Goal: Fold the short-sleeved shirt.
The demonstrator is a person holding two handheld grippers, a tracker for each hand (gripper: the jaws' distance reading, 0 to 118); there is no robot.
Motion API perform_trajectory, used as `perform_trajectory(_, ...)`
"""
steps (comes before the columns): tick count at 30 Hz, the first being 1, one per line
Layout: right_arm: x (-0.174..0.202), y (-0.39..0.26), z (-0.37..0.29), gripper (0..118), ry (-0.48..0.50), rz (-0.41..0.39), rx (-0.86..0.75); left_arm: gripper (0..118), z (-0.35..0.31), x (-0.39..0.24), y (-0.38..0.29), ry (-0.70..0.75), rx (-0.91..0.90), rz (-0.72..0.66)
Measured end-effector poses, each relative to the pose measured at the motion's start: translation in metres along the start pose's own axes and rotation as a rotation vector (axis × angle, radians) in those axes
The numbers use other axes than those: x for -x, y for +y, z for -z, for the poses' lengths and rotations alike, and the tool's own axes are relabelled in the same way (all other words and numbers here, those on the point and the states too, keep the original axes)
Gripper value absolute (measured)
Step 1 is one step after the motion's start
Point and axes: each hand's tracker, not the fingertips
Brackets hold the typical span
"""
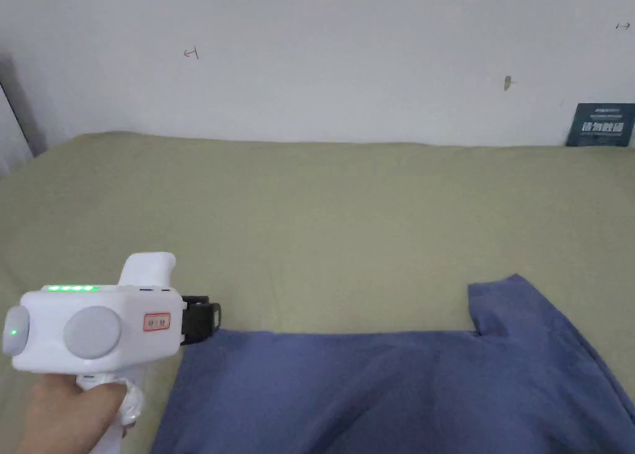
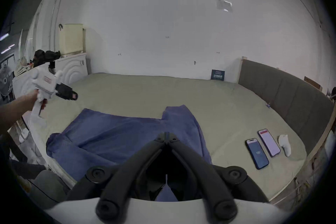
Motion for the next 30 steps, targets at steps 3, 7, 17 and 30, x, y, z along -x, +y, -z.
perform_trajectory(3, -0.012, -0.005, 0.005, 0, -0.01, 0.032, 0.026, 83, 0.059, 0.009, 0.009, 0.079, 0.131, 0.006)
perform_trajectory(7, -0.023, -0.009, 0.012, 0, 0.003, 0.059, 0.058, 80, 0.112, 0.028, -0.003, 0.067, 0.298, -0.171)
perform_trajectory(17, -0.086, 0.056, 0.194, 66, 0.158, 0.0, 0.488, 5, 0.09, -0.005, -0.023, 0.105, 0.25, 0.005)
perform_trajectory(30, -0.109, 0.03, 0.375, 0, -0.08, 0.165, 1.023, 5, 0.096, 0.019, -0.022, 0.035, 0.254, -0.127)
